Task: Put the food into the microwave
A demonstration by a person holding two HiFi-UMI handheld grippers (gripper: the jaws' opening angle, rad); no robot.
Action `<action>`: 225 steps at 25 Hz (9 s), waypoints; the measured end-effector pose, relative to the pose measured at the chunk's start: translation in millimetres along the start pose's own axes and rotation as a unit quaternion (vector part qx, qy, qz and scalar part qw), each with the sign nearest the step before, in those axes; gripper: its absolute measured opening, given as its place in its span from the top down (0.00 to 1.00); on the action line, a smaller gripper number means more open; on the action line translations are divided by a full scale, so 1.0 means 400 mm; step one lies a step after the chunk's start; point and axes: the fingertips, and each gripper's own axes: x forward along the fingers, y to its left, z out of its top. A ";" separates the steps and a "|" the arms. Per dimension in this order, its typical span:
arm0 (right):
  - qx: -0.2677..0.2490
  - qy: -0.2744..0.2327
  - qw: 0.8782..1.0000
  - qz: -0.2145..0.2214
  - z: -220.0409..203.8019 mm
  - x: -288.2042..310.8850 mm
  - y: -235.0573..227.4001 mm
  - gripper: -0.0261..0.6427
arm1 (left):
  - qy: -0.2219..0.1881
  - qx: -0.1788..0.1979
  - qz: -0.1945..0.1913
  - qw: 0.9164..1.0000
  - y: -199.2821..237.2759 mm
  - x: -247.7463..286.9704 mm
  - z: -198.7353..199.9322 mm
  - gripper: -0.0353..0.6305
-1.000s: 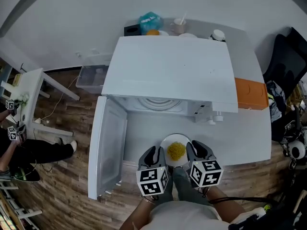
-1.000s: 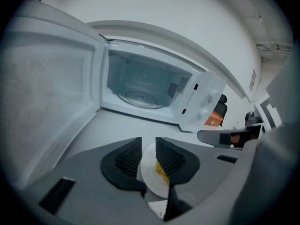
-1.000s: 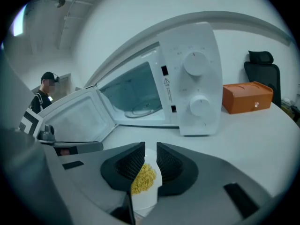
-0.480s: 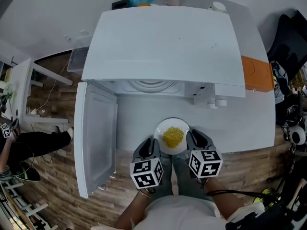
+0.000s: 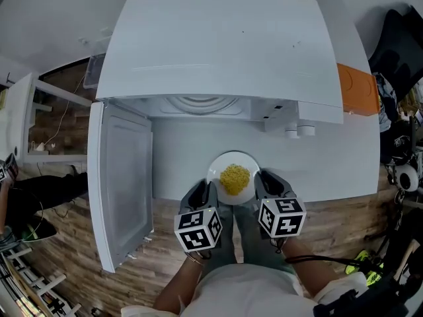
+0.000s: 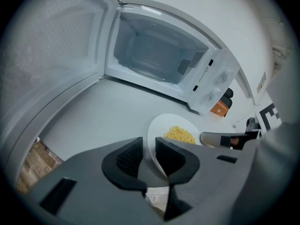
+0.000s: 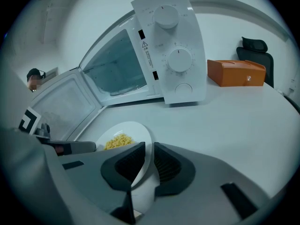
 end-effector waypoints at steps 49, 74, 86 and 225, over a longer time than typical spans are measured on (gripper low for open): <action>-0.018 -0.065 0.997 0.039 0.137 -0.075 0.123 0.88 | -0.071 -0.036 0.006 0.997 -0.003 -0.123 0.121 0.82; -0.042 -0.106 0.991 0.065 0.302 -0.057 0.201 0.88 | -0.127 -0.035 0.025 0.991 0.031 -0.154 0.300 0.82; -0.025 -0.110 0.992 0.056 0.349 0.001 0.212 0.88 | -0.123 -0.045 0.024 0.991 0.069 -0.105 0.352 0.82; -0.110 -0.157 0.980 0.060 0.298 -0.147 0.235 0.94 | -0.171 0.047 0.002 0.984 -0.114 -0.190 0.308 0.94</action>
